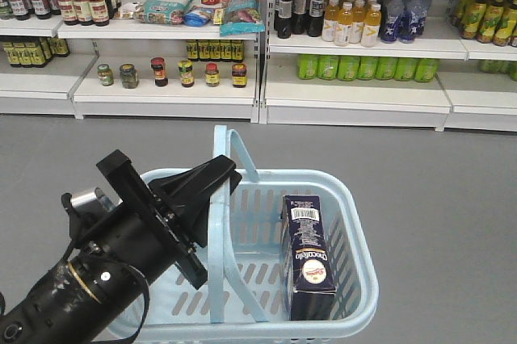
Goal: Left arm holds basket, right arm returns cookies
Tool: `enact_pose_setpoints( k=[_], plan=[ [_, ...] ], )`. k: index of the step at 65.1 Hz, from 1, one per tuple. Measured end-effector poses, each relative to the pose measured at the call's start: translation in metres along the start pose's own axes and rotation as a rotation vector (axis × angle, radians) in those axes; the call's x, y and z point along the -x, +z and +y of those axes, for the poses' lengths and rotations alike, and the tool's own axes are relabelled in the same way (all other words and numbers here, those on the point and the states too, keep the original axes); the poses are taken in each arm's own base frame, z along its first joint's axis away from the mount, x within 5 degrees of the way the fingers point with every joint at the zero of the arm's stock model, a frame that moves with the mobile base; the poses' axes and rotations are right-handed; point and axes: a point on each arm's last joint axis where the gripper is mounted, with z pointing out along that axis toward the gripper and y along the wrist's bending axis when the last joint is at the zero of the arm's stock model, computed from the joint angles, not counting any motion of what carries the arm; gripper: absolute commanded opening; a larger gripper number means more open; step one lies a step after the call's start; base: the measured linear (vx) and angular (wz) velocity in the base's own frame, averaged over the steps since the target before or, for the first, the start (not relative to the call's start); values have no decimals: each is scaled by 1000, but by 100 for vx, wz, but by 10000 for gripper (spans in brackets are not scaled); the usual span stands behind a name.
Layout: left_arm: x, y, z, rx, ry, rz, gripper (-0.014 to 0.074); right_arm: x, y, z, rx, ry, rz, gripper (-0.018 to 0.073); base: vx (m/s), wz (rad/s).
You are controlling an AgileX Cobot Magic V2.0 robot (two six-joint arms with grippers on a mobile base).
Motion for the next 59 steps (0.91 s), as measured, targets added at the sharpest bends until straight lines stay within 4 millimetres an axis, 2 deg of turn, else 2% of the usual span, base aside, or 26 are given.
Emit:
enact_pose_setpoints(
  k=[59],
  plan=[
    [-1,0,0,3,7,13,-3,0,0,0,0,0,0,-6,51,-8]
  ],
)
